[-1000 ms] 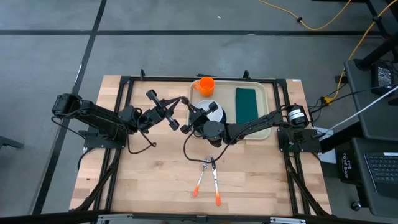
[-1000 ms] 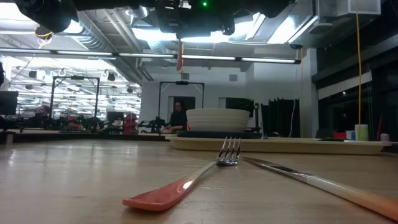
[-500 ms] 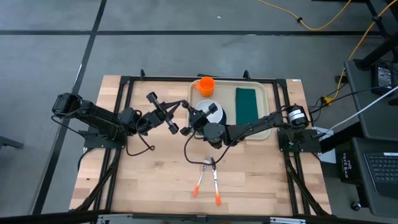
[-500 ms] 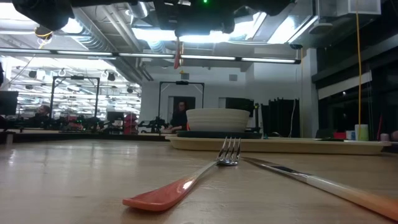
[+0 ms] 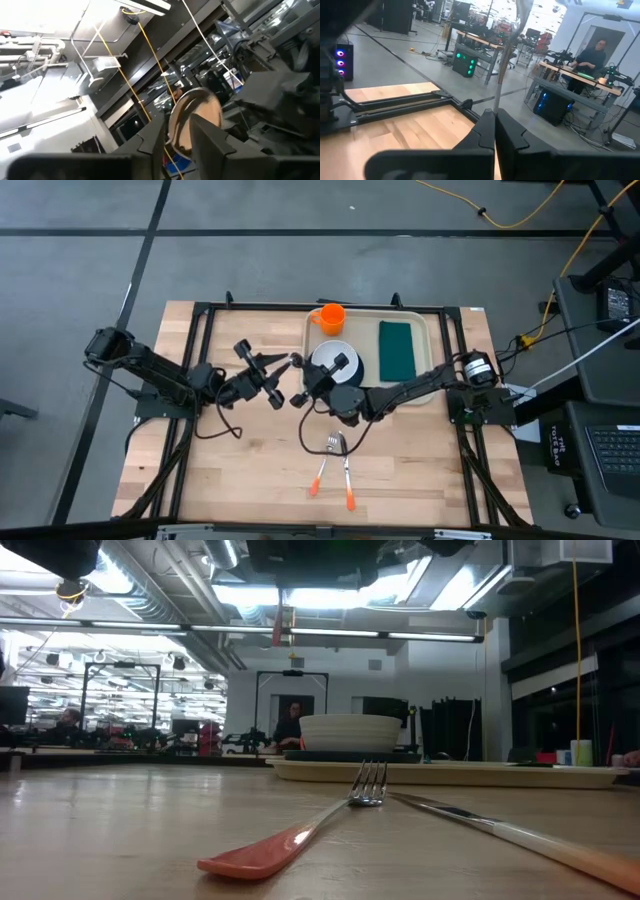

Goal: Set up tray
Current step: Put the orange spoon on the blue napkin on the serving tray

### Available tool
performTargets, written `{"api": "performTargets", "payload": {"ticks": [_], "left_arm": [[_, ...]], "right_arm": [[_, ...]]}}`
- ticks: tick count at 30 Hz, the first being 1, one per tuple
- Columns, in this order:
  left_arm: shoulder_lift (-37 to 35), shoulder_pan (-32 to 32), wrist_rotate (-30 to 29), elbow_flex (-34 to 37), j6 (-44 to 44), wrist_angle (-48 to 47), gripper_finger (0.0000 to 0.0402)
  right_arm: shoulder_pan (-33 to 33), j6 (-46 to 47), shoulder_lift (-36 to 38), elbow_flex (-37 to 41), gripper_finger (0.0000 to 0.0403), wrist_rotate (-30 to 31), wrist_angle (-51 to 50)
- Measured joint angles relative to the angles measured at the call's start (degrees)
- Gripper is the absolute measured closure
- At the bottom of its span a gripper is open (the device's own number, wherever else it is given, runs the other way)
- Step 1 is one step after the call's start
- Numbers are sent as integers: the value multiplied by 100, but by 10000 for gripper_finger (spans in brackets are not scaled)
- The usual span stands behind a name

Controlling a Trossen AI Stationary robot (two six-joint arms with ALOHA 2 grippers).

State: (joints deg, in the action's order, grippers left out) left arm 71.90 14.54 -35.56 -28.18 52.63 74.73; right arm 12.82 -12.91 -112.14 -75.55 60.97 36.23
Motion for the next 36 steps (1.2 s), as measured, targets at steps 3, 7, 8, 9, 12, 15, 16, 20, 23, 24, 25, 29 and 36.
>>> {"api": "performTargets", "payload": {"ticks": [3,7,8,9,12,15,16,20,23,24,25,29,36], "left_arm": [[0,108,-229,0,65,1,294],[0,324,-463,0,175,2,269],[0,404,-598,0,272,1,264],[0,484,-762,0,378,2,260],[0,736,-1183,0,637,1,251],[-2,939,-1365,40,756,-13,249],[-4,983,-1380,102,756,-12,249],[-4,1005,-1397,413,381,15,253],[-34,941,-1355,624,18,12,256],[-47,930,-1332,675,-93,7,258],[-48,926,-1320,716,-190,3,259],[-48,885,-1446,772,-451,-499,266],[-48,384,-604,780,-1828,-2213,276]], "right_arm": [[83,2,0,0,403,20,0],[196,-78,49,0,402,38,5],[229,-120,90,0,402,82,5],[261,-159,137,0,402,134,-23],[359,-263,318,0,402,126,-138],[428,-226,538,0,402,43,-591],[441,-105,626,0,402,34,-839],[426,1106,1141,0,402,-490,-2547],[359,1953,1497,0,402,-856,-3614],[351,2142,1587,0,402,-825,-3912],[337,2310,1662,0,402,-775,-4174],[257,2987,1893,0,402,-681,-5344],[-24,4272,2287,0,402,-1084,-7161]]}}
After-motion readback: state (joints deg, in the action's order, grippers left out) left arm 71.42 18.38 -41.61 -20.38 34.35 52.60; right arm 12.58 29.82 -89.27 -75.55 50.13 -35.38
